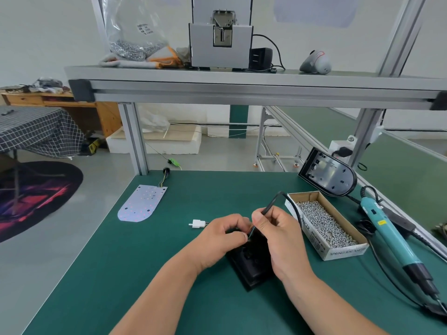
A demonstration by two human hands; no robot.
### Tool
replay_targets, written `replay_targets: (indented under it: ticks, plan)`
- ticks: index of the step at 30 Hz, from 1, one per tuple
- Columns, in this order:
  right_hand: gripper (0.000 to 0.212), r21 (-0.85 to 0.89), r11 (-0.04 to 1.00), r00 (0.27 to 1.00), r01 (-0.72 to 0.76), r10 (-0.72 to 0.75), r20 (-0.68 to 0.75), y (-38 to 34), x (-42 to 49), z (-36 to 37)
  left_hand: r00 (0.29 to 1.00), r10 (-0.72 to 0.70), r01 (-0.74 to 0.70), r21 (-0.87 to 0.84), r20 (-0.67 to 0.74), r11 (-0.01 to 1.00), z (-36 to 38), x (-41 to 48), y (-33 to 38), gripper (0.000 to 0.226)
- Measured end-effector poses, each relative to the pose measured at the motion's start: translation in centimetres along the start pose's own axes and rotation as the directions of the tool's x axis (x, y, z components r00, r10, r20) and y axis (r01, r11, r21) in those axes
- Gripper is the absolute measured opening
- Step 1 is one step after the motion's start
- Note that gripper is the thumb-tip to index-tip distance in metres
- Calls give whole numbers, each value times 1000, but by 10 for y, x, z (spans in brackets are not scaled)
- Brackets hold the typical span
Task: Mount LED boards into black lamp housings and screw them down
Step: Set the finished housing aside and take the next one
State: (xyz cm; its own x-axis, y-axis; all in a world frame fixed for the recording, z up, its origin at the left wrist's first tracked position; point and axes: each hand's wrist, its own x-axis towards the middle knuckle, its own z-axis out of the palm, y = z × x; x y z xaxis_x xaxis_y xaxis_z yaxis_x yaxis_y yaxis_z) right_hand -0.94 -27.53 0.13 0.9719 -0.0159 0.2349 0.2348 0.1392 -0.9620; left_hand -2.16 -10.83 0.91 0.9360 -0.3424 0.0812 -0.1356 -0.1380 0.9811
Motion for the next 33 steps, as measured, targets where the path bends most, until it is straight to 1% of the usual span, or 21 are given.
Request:
replay_targets:
  ticks: [4, 8, 12, 14, 16, 20, 23, 26, 29, 33]
  plan:
    - [14, 42, 999, 1000, -27, 27, -9, -1, 0, 2, 999, 37, -36, -45, 10, 998, -1, 2, -4, 14]
    - [11, 54, 998, 1000, -22, 22, -16, 0, 2, 1, 999, 46, -46, -46, -2, 998, 1, 3, -5, 10]
    - [20, 34, 999, 1000, -5, 6, -16, 4, 3, 0, 999, 35, -35, 8, -22, 999, 0, 3, -3, 18]
    - [16, 27, 1000, 1000, -5, 6, -8, 3, 3, 0, 999, 32, -31, 32, -24, 999, 0, 3, -3, 20]
    - [11, 34, 999, 1000, -10, 10, 4, 0, 2, -1, 1000, 21, -20, 43, -22, 999, 0, 3, -4, 16]
    - [15, 18, 1000, 1000, -5, 5, 27, -2, 1, -3, 1000, 8, -8, 14, -17, 1000, 0, 2, -5, 10]
    - [14, 19, 1000, 1000, -2, 2, 28, -1, 0, -4, 1000, 5, -5, 11, -9, 1000, 0, 2, -3, 14]
    - [13, 61, 998, 1000, -20, 20, 1, 0, 0, -2, 1000, 2, -2, 28, -3, 1000, 1, 2, -2, 20]
    - [11, 80, 997, 999, -22, 23, -22, 1, 1, -2, 1000, -6, 6, 53, -5, 999, 1, 4, -2, 20]
    - [11, 68, 997, 1000, -19, 19, 8, -1, -1, -3, 1000, -12, 13, 59, -11, 998, 2, 3, -3, 17]
